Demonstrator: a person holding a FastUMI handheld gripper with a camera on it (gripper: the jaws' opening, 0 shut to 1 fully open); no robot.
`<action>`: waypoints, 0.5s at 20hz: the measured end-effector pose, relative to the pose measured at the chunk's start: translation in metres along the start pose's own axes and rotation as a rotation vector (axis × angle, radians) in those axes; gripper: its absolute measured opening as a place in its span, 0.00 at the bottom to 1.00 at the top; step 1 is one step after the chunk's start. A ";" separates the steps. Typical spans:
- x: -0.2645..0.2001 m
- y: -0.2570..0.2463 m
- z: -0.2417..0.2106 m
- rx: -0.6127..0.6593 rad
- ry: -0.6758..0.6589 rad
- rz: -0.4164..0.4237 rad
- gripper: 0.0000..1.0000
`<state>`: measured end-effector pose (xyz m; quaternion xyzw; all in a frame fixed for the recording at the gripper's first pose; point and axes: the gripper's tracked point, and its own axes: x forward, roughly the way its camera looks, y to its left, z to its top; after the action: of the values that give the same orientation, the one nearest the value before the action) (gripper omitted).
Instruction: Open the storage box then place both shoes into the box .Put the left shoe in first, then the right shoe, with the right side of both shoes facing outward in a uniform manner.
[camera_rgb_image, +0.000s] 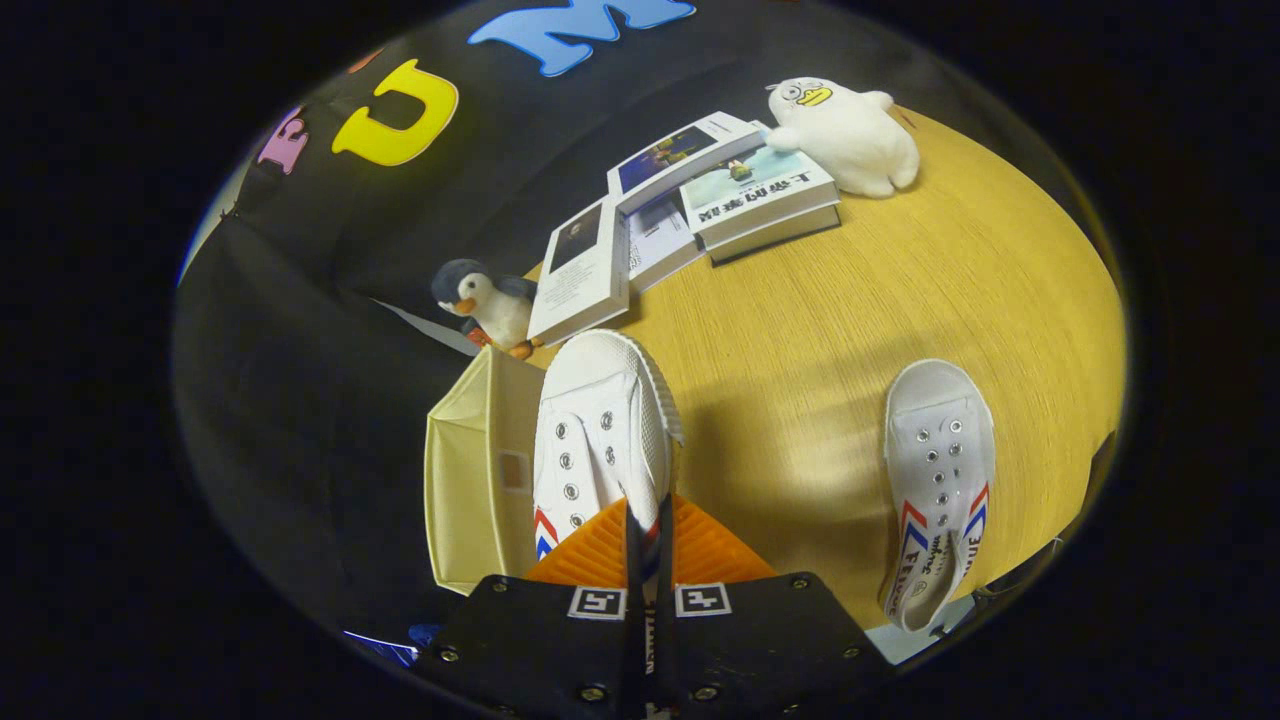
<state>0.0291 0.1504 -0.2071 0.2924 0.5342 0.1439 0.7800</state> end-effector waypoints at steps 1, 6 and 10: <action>-0.002 0.009 0.003 -0.005 -0.001 0.006 0.04; 0.003 0.057 0.014 -0.070 -0.005 0.027 0.04; 0.023 0.096 0.010 -0.107 0.015 0.055 0.04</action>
<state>0.0554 0.2360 -0.1632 0.2637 0.5235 0.1957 0.7862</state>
